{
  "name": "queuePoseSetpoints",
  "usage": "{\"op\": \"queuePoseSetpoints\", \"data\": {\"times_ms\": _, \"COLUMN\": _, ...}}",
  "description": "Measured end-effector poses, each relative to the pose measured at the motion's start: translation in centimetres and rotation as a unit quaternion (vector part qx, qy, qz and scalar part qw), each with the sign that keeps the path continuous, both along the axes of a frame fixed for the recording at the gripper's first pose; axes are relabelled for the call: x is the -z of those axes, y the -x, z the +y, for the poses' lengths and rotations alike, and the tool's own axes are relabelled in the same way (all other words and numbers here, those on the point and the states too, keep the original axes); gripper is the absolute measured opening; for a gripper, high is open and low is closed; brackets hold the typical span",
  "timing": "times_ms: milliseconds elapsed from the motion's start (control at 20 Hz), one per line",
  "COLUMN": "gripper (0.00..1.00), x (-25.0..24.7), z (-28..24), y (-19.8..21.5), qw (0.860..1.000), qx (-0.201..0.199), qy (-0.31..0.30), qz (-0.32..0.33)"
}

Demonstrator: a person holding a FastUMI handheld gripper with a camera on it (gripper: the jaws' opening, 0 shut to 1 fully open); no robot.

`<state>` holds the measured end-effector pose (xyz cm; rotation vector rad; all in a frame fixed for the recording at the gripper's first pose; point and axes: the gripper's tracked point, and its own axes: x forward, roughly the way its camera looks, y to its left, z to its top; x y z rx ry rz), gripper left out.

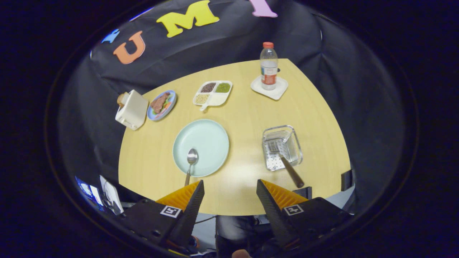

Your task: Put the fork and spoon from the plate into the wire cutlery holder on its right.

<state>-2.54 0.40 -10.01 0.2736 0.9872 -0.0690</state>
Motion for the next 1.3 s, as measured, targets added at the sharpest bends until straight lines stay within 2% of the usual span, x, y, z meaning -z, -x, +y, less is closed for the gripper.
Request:
{"op": "queuePoseSetpoints", "data": {"times_ms": 150, "gripper": 0.88, "x": 1.7, "z": 4.5, "y": -0.4, "qw": 0.999, "qx": -0.035, "qy": 0.009, "qz": 0.014}}
{"op": "queuePoseSetpoints", "data": {"times_ms": 400, "gripper": 0.88, "x": 5.7, "z": 10.7, "y": -1.4, "qw": 0.997, "qx": -0.061, "qy": 0.015, "qz": 0.039}}
{"op": "queuePoseSetpoints", "data": {"times_ms": 850, "gripper": 0.86, "x": 12.3, "z": 14.5, "y": -3.1, "qw": 0.995, "qx": -0.043, "qy": 0.034, "qz": 0.081}}
{"op": "queuePoseSetpoints", "data": {"times_ms": 1000, "gripper": 0.72, "x": 13.6, "z": 14.1, "y": -3.4, "qw": 0.995, "qx": -0.026, "qy": 0.034, "qz": 0.094}}
{"op": "queuePoseSetpoints", "data": {"times_ms": 1150, "gripper": 0.5, "x": 14.2, "z": 13.8, "y": -2.8, "qw": 0.993, "qx": -0.011, "qy": 0.031, "qz": 0.112}}
{"op": "queuePoseSetpoints", "data": {"times_ms": 1300, "gripper": 0.15, "x": 14.1, "z": 13.0, "y": -2.9, "qw": 0.993, "qx": -0.007, "qy": 0.035, "qz": 0.111}}
